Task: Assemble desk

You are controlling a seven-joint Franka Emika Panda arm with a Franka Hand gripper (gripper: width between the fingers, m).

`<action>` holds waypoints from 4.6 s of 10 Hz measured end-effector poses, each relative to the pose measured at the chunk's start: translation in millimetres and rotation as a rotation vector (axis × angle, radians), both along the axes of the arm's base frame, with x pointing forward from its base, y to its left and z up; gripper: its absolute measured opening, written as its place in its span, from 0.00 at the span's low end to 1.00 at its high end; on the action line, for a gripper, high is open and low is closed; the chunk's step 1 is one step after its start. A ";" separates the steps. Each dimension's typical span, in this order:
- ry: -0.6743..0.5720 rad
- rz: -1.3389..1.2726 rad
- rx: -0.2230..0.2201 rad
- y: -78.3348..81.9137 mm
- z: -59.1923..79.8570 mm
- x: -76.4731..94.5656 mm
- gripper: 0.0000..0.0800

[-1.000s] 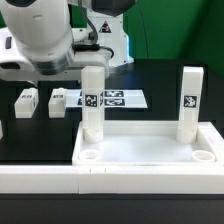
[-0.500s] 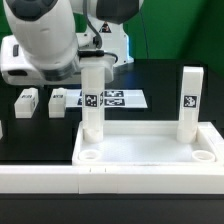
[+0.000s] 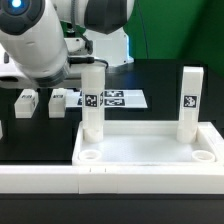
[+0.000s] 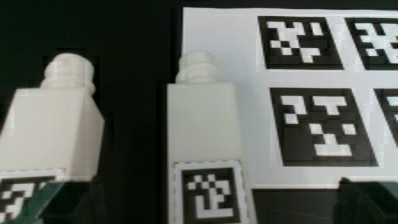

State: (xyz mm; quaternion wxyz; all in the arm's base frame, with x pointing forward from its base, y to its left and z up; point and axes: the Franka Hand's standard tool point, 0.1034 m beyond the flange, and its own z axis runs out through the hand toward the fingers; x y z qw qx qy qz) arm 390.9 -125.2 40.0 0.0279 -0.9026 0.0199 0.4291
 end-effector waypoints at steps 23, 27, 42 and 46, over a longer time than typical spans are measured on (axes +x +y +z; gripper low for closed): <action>0.052 0.011 -0.015 5.5 -19.5 -6.2 0.36; -0.014 -0.005 -0.011 44.5 71.7 12.3 0.36; -0.955 -0.050 -0.106 125.6 163.0 174.2 0.36; -1.291 -0.119 -0.109 157.1 153.4 222.9 0.36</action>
Offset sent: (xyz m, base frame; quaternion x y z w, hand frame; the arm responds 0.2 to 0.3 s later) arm 0.0000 0.0000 0.0000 0.0000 0.0000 0.0000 1.0000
